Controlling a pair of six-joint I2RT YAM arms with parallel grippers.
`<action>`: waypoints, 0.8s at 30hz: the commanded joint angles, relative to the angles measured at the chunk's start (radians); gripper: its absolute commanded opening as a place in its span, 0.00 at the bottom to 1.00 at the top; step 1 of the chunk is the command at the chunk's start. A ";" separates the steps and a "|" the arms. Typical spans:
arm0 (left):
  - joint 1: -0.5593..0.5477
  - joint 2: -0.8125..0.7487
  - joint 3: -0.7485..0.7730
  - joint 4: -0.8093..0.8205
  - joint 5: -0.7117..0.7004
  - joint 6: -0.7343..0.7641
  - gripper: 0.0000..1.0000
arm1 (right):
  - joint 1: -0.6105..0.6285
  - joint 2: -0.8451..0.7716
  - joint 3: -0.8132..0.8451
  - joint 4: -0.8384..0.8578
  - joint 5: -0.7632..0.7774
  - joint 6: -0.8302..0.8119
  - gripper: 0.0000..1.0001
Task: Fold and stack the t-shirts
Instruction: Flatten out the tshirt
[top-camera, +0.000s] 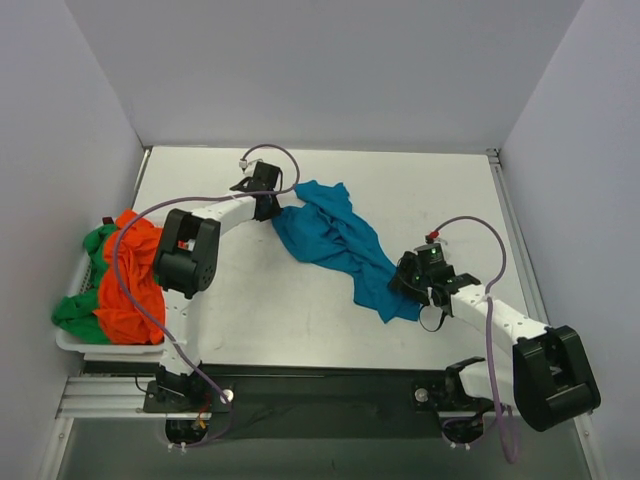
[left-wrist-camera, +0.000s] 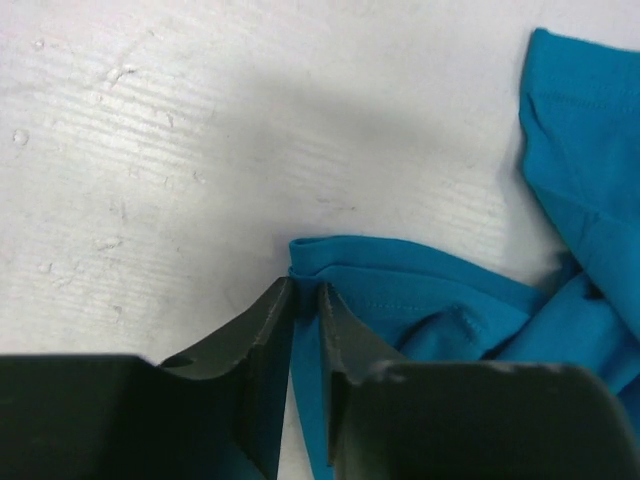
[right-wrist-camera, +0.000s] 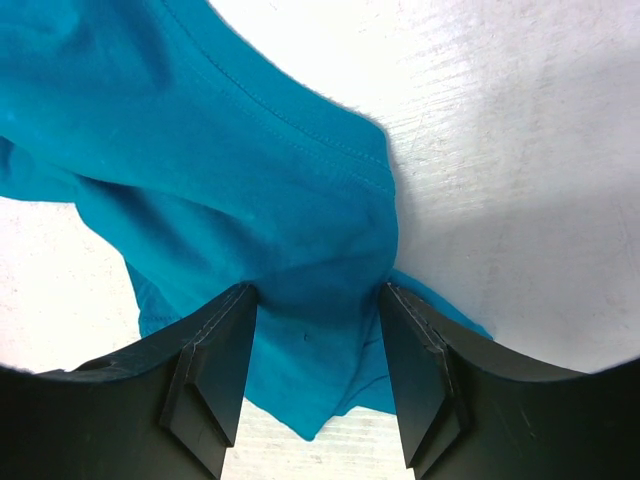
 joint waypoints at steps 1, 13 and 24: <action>-0.001 0.053 0.032 -0.020 0.030 0.017 0.20 | -0.009 -0.038 0.009 -0.010 0.001 -0.019 0.53; 0.014 -0.173 -0.129 -0.015 0.001 -0.011 0.00 | -0.064 0.029 0.035 0.006 0.020 -0.074 0.41; 0.016 -0.274 -0.255 -0.006 -0.007 -0.002 0.00 | -0.099 0.059 0.026 0.071 -0.003 -0.045 0.36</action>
